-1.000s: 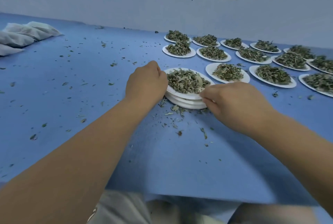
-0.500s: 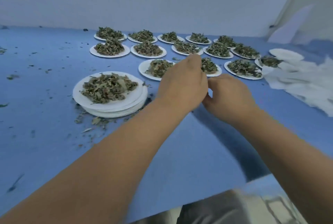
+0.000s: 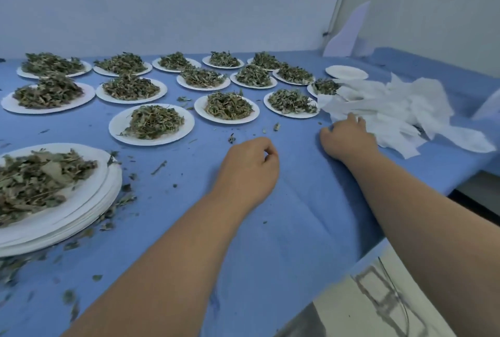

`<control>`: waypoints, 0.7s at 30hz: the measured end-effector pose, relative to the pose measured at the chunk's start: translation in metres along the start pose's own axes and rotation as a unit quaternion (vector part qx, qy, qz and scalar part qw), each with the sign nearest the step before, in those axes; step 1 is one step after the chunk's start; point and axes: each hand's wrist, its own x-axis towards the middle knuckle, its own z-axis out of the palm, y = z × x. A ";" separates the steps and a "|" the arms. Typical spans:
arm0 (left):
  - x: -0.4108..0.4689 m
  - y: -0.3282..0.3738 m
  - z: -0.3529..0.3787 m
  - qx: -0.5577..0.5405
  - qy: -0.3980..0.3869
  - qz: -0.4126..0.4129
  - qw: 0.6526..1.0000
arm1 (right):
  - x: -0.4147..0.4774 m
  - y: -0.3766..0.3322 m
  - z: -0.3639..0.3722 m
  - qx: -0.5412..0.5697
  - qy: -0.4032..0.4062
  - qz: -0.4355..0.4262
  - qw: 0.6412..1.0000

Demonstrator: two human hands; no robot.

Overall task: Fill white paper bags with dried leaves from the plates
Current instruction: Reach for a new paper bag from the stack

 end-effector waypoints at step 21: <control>0.003 0.008 -0.011 -0.246 0.043 -0.083 0.965 | -0.102 -0.061 -0.047 0.542 0.297 -0.130 0.775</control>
